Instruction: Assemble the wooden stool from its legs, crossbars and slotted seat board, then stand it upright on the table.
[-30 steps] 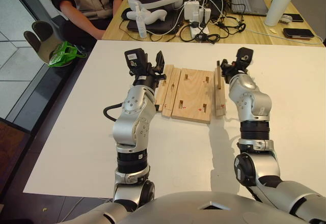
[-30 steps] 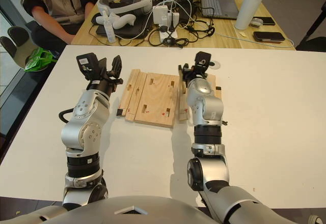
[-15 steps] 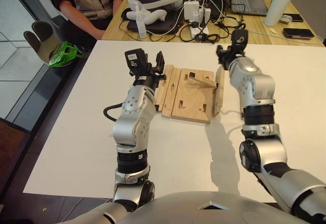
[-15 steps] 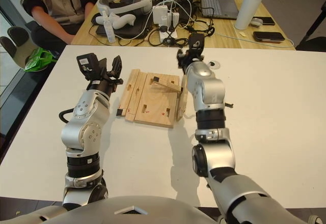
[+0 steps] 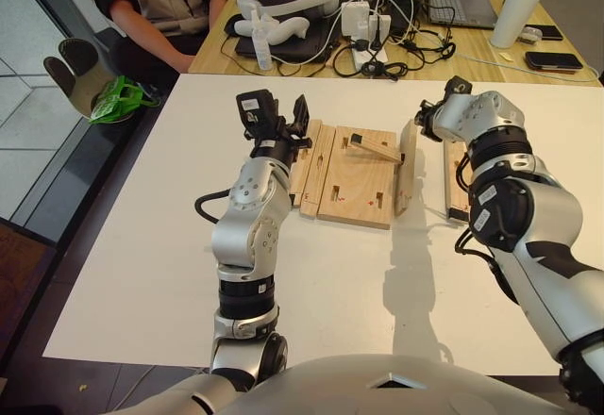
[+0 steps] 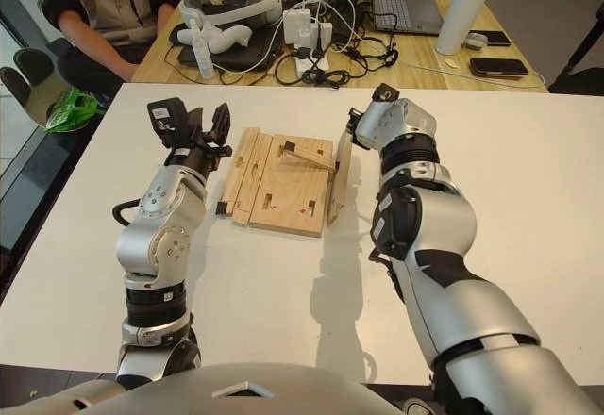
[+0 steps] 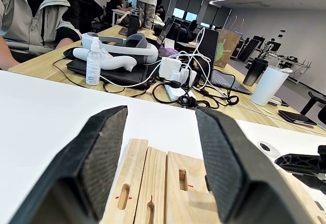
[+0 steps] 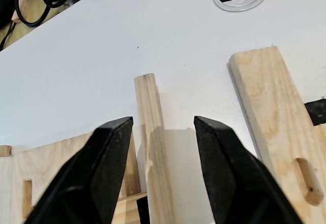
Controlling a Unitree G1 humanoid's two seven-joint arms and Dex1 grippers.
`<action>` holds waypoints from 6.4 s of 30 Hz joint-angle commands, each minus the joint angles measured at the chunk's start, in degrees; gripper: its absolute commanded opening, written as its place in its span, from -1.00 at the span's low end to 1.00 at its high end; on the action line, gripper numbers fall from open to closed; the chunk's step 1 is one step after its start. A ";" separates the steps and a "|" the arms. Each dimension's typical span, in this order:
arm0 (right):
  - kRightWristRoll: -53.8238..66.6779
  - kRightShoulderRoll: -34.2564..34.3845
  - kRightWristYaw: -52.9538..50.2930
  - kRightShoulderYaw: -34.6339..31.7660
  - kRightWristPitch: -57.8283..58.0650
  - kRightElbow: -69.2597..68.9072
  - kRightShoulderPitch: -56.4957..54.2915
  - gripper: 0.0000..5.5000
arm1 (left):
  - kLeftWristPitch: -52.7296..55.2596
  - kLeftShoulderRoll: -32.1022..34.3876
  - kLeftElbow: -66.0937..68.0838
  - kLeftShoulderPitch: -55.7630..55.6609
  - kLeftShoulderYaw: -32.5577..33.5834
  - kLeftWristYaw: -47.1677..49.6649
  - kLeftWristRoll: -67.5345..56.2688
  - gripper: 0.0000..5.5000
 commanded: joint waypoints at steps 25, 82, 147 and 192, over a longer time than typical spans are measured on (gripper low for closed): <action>3.91 0.37 10.84 -1.73 -0.62 5.79 6.46 -0.71 | -0.04 -0.24 0.93 -1.25 -1.02 -0.03 1.14 -0.10; -0.29 2.46 16.19 4.75 -8.42 6.62 4.38 0.23 | -1.67 -1.10 3.27 -3.16 -1.42 -0.24 1.76 -0.10; 42.96 17.21 38.80 1.56 -13.63 -55.67 22.53 -0.64 | 12.95 11.98 -2.22 -15.73 -6.28 -19.55 -16.49 -0.10; 53.31 -0.56 22.86 2.73 4.82 -82.07 40.46 -0.64 | -1.41 37.55 6.78 -3.13 -7.64 -39.24 5.34 -0.10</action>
